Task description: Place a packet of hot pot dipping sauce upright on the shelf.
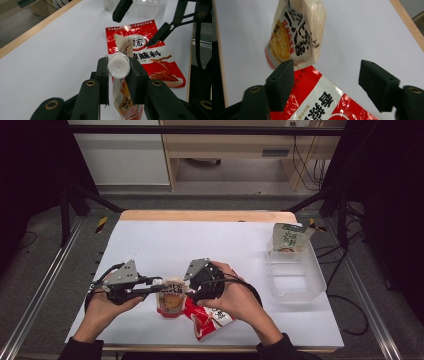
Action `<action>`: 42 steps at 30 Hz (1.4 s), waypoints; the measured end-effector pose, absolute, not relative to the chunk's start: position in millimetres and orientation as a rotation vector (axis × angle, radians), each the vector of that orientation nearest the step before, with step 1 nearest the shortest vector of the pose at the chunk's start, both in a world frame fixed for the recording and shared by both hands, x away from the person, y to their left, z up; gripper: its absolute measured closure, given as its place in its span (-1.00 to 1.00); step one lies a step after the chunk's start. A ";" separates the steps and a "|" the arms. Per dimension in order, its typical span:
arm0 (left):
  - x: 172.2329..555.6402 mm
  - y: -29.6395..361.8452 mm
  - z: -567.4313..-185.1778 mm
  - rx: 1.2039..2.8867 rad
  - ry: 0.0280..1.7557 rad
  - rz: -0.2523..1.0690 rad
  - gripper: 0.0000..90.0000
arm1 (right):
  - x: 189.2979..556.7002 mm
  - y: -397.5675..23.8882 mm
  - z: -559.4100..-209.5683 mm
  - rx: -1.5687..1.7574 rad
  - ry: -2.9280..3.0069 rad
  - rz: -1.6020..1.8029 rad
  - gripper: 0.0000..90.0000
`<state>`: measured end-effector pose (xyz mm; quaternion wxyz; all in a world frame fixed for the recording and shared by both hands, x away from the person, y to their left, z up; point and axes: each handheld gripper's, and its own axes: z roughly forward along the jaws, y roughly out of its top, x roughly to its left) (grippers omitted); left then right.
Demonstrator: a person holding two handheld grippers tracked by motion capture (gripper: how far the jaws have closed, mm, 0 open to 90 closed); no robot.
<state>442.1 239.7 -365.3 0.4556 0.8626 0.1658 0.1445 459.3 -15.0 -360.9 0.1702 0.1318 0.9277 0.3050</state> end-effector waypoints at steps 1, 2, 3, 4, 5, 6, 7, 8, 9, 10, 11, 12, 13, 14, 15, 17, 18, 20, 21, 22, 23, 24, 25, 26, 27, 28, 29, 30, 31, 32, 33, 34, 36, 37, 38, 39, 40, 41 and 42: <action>441.6 239.6 -365.1 2.127 0.401 0.360 0.63 | 459.8 -11.7 -355.5 0.340 2.673 0.839 -0.45; 441.6 239.6 -365.1 2.127 0.401 0.360 0.63 | 459.8 -11.7 -355.5 0.340 2.673 0.839 -0.45; 441.0 238.9 -364.8 2.128 0.392 0.354 0.63 | 461.3 -6.7 -352.1 0.305 2.692 0.820 -0.35; 441.0 238.9 -364.8 2.128 0.392 0.354 0.64 | 462.7 -4.0 -350.9 0.289 2.707 0.810 -0.30; 440.8 238.6 -364.4 2.129 0.384 0.351 0.64 | 462.7 -4.0 -350.9 0.289 2.707 0.810 -0.30; 440.5 238.1 -364.0 2.130 0.379 0.349 0.63 | 464.9 -1.1 -350.6 0.277 2.719 0.807 -0.27; 440.1 237.9 -363.4 2.137 0.375 0.352 0.64 | 468.5 4.1 -349.8 0.255 2.741 0.777 -0.13; 439.9 237.7 -363.2 2.139 0.371 0.352 0.64 | 468.5 4.1 -349.8 0.255 2.741 0.777 -0.13; 439.8 237.6 -363.1 2.139 0.366 0.352 0.64 | 470.2 6.7 -349.8 0.242 2.756 0.786 -0.09; 439.8 237.7 -363.0 2.139 0.364 0.353 0.63 | 471.5 9.4 -349.3 0.236 2.769 0.786 -0.03; 439.8 237.9 -363.0 2.138 0.360 0.351 0.63 | 471.7 12.1 -349.1 0.223 2.781 0.785 0.04; 439.7 238.0 -363.0 2.138 0.356 0.351 0.63 | 472.0 14.5 -348.7 0.196 2.789 0.774 0.11; 439.7 238.3 -362.9 2.139 0.346 0.350 0.63 | 472.2 16.5 -348.6 0.182 2.795 0.770 0.19; 439.2 238.2 -362.7 2.134 0.340 0.345 0.63 | 472.6 19.3 -348.3 0.177 2.806 0.763 0.26; 438.4 237.9 -362.3 2.133 0.336 0.341 0.63 | 473.0 21.4 -348.3 0.178 2.811 0.760 0.30; 436.9 237.1 -360.6 2.136 0.327 0.350 0.63 | 472.9 25.8 -347.7 0.161 2.824 0.751 0.46; 437.0 237.4 -360.3 2.134 0.327 0.351 0.63 | 472.6 26.7 -347.3 0.156 2.831 0.747 0.53; 437.5 238.4 -360.2 2.131 0.329 0.355 0.63 | 472.3 27.3 -347.0 0.151 2.840 0.737 0.70; 437.4 238.5 -360.5 2.129 0.333 0.353 0.63 | 472.0 27.4 -346.7 0.155 2.841 0.739 0.75; 437.5 238.5 -360.8 2.125 0.335 0.354 0.63 | 472.0 27.5 -346.4 0.157 2.848 0.745 0.81; 437.5 238.5 -360.8 2.125 0.335 0.354 0.63 | 472.0 27.5 -346.4 0.157 2.848 0.745 0.81; 437.7 238.6 -360.9 2.122 0.340 0.356 0.63 | 471.6 27.9 -346.1 0.159 2.851 0.745 0.86; 438.1 238.9 -360.9 2.117 0.350 0.357 0.63 | 471.6 28.2 -345.8 0.165 2.852 0.746 0.89; 438.9 239.5 -361.0 2.106 0.361 0.356 0.62 | 472.7 28.5 -343.7 0.179 2.847 0.755 0.92; 439.8 241.7 -360.9 2.086 0.373 0.351 0.61 | 473.0 28.6 -341.6 0.188 2.848 0.755 0.92; 440.2 242.9 -360.7 2.075 0.381 0.350 0.60 | 473.2 28.6 -339.1 0.197 2.847 0.757 0.93; 440.7 244.0 -360.4 2.067 0.388 0.347 0.58 | 473.7 28.8 -336.5 0.193 2.846 0.761 0.93; 440.7 244.0 -360.4 2.067 0.388 0.347 0.48 | 473.6 29.5 -334.0 0.196 2.846 0.758 0.93; 441.2 246.0 -360.2 2.045 0.403 0.351 0.41 | 473.8 30.1 -331.6 0.203 2.847 0.754 0.94; 441.2 246.0 -360.2 2.045 0.403 0.351 0.36 | 474.7 30.8 -329.6 0.199 2.846 0.751 0.94; 441.6 247.9 -360.0 2.030 0.414 0.348 0.30 | 475.6 31.5 -327.9 0.197 2.849 0.752 0.94; 441.6 247.9 -360.0 2.030 0.414 0.348 0.21 | 475.6 31.5 -327.9 0.197 2.849 0.752 0.94; 441.5 250.4 -359.0 2.017 0.430 0.359 0.08 | 477.1 32.6 -324.7 0.203 2.852 0.757 0.94; 441.0 252.0 -358.1 2.006 0.443 0.366 -0.11 | 479.1 33.7 -321.4 0.210 2.847 0.762 0.94; 440.6 253.7 -357.1 1.992 0.453 0.370 -0.11 | 479.1 33.7 -321.4 0.210 2.847 0.762 0.94; 439.9 255.9 -355.9 1.983 0.464 0.376 -0.26 | 481.5 34.2 -317.8 0.214 2.839 0.752 0.94; 439.3 260.7 -355.0 1.965 0.482 0.384 -0.31 | 482.8 34.2 -315.4 0.218 2.836 0.753 0.94; 439.3 260.7 -355.0 1.965 0.482 0.384 -0.35 | 482.8 34.2 -315.4 0.218 2.836 0.753 0.94; 439.8 263.8 -355.8 1.955 0.496 0.388 -0.35 | 484.0 34.2 -312.7 0.225 2.832 0.754 0.94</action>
